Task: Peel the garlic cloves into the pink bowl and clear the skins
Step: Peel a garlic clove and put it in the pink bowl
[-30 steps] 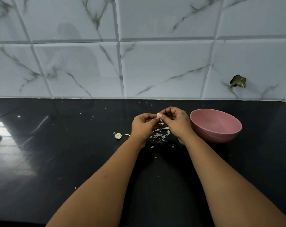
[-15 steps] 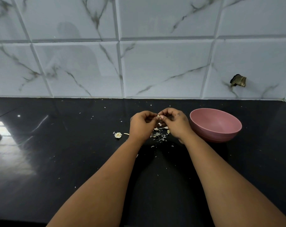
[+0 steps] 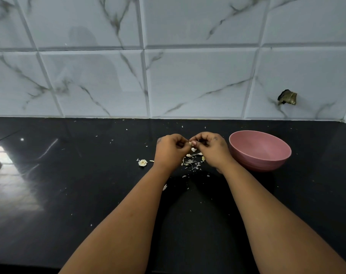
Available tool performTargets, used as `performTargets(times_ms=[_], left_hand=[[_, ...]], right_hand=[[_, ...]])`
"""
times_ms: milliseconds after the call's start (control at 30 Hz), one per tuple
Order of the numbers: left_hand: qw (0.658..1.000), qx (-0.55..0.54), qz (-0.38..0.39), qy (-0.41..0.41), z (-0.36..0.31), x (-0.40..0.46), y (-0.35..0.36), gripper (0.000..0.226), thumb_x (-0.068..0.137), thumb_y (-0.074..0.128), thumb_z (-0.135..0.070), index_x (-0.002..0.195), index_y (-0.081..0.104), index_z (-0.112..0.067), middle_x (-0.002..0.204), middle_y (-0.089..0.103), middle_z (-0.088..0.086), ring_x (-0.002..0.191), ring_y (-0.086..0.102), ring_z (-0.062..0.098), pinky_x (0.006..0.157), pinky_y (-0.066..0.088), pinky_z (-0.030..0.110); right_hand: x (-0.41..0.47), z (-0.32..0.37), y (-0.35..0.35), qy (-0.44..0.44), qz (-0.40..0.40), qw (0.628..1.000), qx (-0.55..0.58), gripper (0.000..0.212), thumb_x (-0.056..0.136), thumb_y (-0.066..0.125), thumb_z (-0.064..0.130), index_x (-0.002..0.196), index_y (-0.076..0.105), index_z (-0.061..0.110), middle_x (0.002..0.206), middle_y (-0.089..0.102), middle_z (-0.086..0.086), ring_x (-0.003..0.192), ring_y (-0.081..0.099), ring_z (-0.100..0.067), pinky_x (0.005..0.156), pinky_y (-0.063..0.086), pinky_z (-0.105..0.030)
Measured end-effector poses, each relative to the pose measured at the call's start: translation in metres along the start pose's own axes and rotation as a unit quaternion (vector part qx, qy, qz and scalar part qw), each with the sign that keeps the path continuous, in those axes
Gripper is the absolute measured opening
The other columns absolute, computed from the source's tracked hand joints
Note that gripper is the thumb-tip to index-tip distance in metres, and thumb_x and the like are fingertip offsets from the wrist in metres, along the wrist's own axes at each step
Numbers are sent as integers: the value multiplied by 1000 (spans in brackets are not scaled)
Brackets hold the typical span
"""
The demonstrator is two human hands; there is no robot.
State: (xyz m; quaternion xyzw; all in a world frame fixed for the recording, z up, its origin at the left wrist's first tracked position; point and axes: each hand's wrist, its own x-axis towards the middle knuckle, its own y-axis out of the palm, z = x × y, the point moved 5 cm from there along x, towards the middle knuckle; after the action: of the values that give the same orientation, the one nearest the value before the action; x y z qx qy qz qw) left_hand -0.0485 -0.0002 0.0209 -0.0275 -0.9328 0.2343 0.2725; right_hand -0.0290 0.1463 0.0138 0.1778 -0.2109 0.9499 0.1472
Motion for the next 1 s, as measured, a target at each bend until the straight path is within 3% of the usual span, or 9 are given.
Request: performTargets(times_ms=[233,333,433,533,700,833,1000], left_hand=[[990,-131,-8,-58,9,-1,4,3,86,71,-10,85,73,-10,75,75,4,73,73,17,77,61,41],[992,-121,-6,-35,8,0,5,9,85,75,-12,94,73,-14,79,74,2,74,72,16,76,61,36],[994,-109,1,-31,11,2,4,11,84,75,-5,92,73,-13,79,74,5,75,72,21,78,60,42],[996,-86,3,-13,11,3,3,7,83,75,-7,88,72,-12,76,73,1,73,71,17,75,60,42],[995,-100,16,-3,11,4,2,9,82,77,-10,88,71,-10,77,72,7,74,72,24,74,60,45],[988,-146,36,-25,14,3,0,11,82,77,-6,84,67,-9,79,70,18,78,71,35,75,59,51],[987,-154,47,-27,14,2,4,10,84,75,-4,87,66,-5,80,69,16,80,71,36,79,59,52]], right_hand=[[-1,0,1,34,4,994,103,19,87,68,4,83,70,22,86,73,-3,82,67,-16,82,56,-29],[-1,1,0,32,2,996,88,18,86,71,6,85,71,23,86,74,-4,81,68,-14,80,57,-26],[-2,1,1,33,7,998,58,16,83,75,7,85,72,22,84,74,-2,80,68,-11,77,56,-23],[-2,1,0,31,4,998,52,15,80,77,5,89,72,15,86,73,-4,81,68,-13,79,56,-27],[0,3,-3,13,7,1000,23,14,80,78,9,83,71,21,86,73,-8,84,69,-25,80,57,-35],[-2,4,-2,14,22,999,40,19,82,76,7,80,69,25,80,72,-1,74,67,-11,72,54,-23],[-4,3,-3,29,38,995,86,19,83,72,-1,80,67,18,83,71,-9,69,68,-8,67,54,-18]])
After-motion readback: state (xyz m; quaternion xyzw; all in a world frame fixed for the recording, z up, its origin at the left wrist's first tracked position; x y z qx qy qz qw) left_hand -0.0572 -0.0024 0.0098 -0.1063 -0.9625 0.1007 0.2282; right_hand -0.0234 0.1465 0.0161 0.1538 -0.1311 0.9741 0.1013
